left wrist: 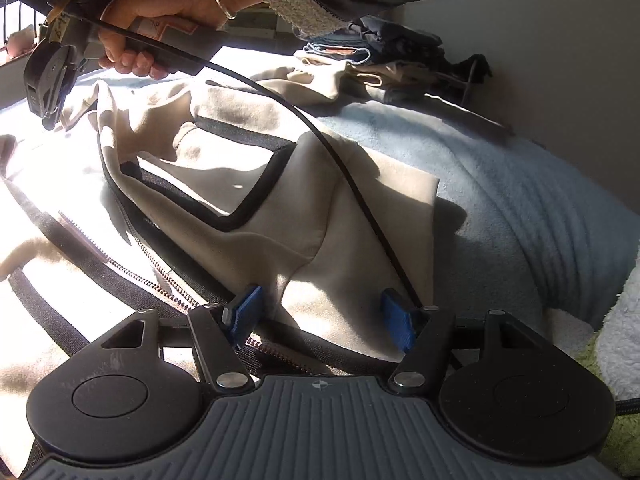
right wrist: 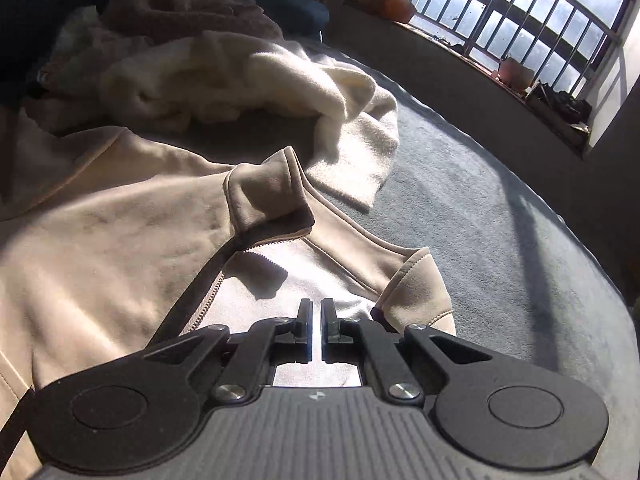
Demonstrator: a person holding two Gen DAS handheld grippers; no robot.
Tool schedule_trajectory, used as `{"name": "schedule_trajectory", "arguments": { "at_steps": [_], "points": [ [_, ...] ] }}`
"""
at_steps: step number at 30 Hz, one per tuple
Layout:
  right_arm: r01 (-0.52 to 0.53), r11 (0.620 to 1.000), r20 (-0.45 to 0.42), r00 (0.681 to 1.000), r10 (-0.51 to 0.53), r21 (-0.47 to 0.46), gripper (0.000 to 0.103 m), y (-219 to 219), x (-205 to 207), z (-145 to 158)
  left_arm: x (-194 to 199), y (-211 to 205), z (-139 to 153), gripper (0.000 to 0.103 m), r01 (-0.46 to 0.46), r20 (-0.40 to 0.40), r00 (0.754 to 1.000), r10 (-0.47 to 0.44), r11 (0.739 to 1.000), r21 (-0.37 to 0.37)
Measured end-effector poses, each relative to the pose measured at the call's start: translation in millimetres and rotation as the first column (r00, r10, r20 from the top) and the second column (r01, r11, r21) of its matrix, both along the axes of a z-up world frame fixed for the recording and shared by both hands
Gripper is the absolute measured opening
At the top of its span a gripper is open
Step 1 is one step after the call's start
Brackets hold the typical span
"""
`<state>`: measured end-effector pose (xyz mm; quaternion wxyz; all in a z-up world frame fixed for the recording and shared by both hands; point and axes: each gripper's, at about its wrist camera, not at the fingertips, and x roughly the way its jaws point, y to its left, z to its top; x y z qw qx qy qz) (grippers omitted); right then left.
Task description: Fold clothes
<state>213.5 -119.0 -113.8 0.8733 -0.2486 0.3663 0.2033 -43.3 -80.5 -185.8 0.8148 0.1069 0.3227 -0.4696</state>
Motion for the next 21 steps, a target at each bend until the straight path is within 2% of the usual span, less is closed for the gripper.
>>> {"name": "schedule_trajectory", "arguments": {
  "at_steps": [3,7,11,13,15,21],
  "points": [
    [0.009,1.0,-0.058,0.998,-0.008,0.016,0.003,-20.9,-20.7,0.2,0.1,0.5,0.8,0.066,-0.003,-0.001,1.0,0.003,1.0,-0.008],
    [0.105,0.994,-0.106,0.989,-0.103,0.007,0.003,-48.6,-27.8,-7.4,-1.6,-1.1,0.0,0.066,0.002,0.007,1.0,-0.002,1.0,-0.008],
    [0.197,0.978,-0.183,0.966,-0.183,0.065,0.003,-59.8,-23.6,-5.0,-2.8,-3.2,-0.9,0.066,0.004,0.012,1.0,-0.004,1.0,-0.005],
    [0.236,0.967,-0.228,0.951,-0.209,0.097,0.009,-61.6,-20.9,-1.6,-3.1,-2.6,-1.2,0.066,0.003,0.014,1.0,-0.003,1.0,-0.002],
    [0.275,0.953,-0.272,0.934,-0.233,0.126,0.022,-63.3,-18.2,1.8,-2.7,-2.0,-0.5,0.066,0.003,0.014,1.0,-0.003,1.0,-0.001],
    [0.393,0.911,-0.396,0.861,-0.318,0.123,0.038,-57.2,-14.5,9.4,-0.9,-2.6,0.4,0.066,0.001,0.015,1.0,-0.001,1.0,-0.004]
  ]
}}
